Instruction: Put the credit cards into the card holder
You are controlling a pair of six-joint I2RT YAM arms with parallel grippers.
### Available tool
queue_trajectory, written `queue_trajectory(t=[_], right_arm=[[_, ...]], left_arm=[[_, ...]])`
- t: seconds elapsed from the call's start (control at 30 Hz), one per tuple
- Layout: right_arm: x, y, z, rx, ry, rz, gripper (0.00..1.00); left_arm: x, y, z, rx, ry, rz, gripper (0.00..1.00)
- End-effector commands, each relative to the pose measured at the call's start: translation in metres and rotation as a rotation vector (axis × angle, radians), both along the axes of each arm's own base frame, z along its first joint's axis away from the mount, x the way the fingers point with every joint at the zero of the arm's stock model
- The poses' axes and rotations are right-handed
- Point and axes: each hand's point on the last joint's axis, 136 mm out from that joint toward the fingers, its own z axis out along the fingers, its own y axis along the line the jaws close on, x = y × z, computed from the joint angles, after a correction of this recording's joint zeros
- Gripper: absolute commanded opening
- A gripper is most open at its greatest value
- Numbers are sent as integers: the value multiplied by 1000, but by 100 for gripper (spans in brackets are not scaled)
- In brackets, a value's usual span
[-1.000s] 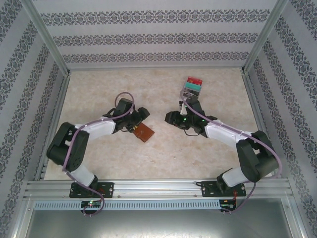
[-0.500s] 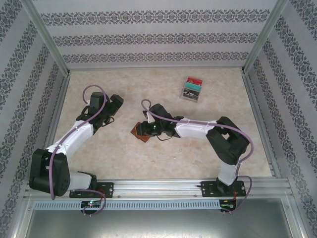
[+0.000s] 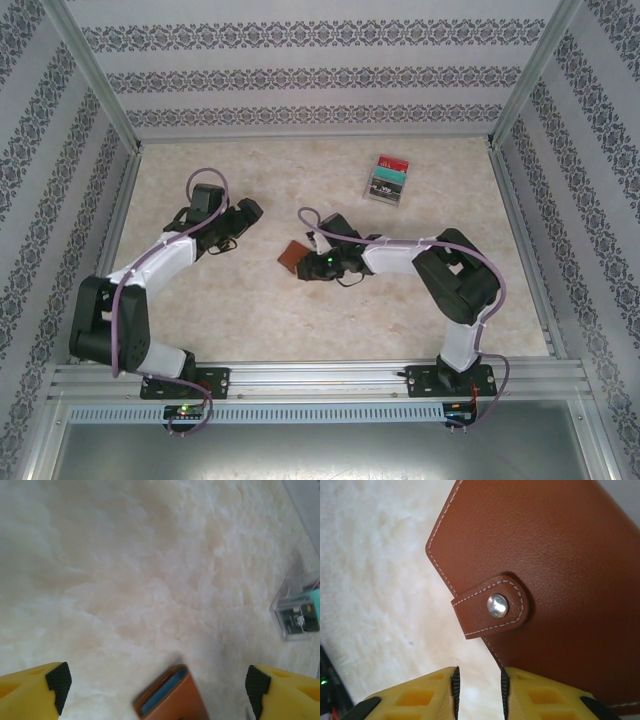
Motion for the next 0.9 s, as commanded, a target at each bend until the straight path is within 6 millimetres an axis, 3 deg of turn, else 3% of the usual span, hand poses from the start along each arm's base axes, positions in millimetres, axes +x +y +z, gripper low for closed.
queue_trajectory(t=[0.0, 0.23, 0.33, 0.43, 0.57, 0.67, 0.87], right_arm=[[-2, -48, -12, -128, -2, -15, 33], [16, -78, 13, -141, -69, -85, 37], [23, -92, 14, -142, -65, -183, 31], [21, -92, 26, -83, -128, -239, 28], [11, -87, 35, -81, -187, -252, 23], [4, -70, 39, -60, -212, -215, 22], [2, -57, 24, -49, -174, -255, 22]], left_arm=[[7, -41, 11, -25, -42, -211, 89], [25, -125, 24, -36, -105, -522, 89], [37, -156, 15, 20, -56, -631, 87], [48, -189, 0, 17, -17, -729, 80], [57, -209, -25, 18, 85, -777, 71], [58, -220, -36, 19, 109, -807, 68], [44, -235, -50, -26, 159, -868, 64]])
